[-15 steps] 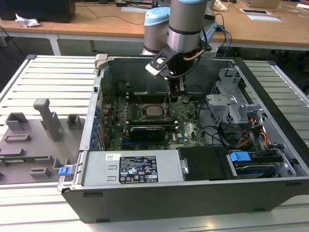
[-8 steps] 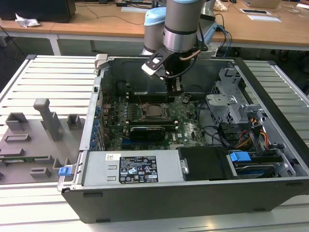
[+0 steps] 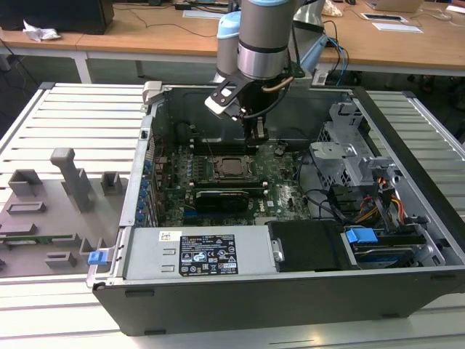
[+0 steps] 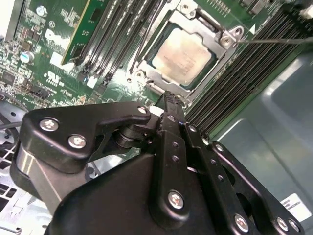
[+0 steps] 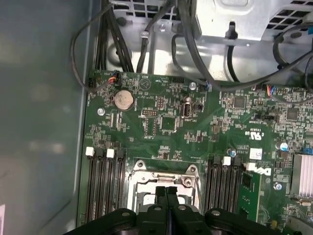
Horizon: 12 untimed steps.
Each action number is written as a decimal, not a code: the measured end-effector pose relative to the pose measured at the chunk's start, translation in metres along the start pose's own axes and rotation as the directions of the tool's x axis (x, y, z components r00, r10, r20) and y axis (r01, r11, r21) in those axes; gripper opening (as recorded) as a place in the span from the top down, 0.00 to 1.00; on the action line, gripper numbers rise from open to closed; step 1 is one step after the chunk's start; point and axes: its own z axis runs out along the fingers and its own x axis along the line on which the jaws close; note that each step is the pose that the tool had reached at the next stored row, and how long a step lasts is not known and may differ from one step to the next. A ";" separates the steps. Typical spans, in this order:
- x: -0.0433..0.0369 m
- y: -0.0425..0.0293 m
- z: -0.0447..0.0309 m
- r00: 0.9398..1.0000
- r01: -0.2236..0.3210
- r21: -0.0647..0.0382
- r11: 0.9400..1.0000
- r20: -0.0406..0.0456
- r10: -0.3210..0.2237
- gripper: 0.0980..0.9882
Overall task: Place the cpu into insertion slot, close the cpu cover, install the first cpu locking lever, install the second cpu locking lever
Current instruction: 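Close the cpu cover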
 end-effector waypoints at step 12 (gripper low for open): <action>0.0022 -0.0270 0.0004 1.000 0.000 -0.001 1.000 -0.002 0.000 0.99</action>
